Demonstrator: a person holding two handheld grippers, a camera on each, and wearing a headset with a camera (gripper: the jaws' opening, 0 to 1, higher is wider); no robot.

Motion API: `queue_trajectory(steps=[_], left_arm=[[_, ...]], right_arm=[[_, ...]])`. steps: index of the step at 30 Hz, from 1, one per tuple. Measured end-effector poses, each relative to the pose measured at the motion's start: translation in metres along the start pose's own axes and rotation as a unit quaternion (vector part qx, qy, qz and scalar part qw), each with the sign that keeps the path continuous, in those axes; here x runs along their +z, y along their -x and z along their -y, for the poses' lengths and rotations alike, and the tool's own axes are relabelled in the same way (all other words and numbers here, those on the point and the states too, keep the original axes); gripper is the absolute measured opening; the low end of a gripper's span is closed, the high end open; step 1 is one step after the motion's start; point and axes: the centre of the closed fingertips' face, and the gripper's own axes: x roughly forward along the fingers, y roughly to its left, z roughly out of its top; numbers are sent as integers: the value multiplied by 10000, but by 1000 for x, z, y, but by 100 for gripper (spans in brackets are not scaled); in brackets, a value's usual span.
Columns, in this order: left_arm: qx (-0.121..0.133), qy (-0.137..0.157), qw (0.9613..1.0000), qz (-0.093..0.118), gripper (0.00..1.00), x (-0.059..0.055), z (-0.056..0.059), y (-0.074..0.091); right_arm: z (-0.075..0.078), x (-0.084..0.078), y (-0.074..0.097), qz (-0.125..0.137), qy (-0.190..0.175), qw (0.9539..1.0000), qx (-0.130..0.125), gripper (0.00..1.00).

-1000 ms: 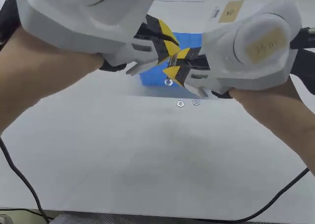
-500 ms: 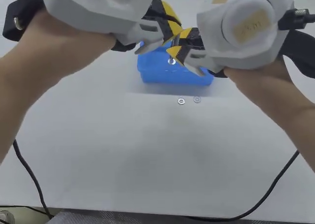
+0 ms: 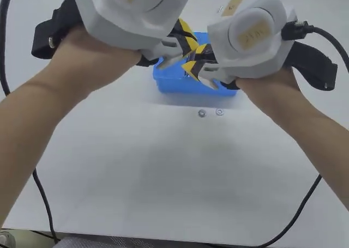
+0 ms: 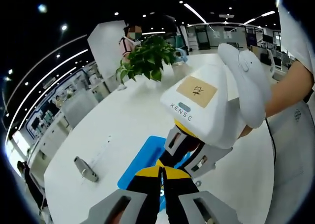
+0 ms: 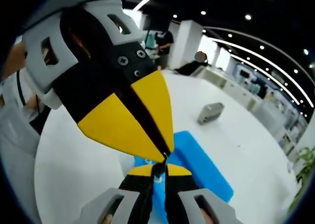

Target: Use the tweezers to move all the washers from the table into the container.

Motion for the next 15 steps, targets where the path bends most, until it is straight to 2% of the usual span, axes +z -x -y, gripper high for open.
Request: queue_trajectory(steps=[15], left_arm=[[-55, -98, 9998, -132, 0, -6, 3, -8]], right_arm=[[-3, -10, -5, -128, -51, 9999, 81, 4]])
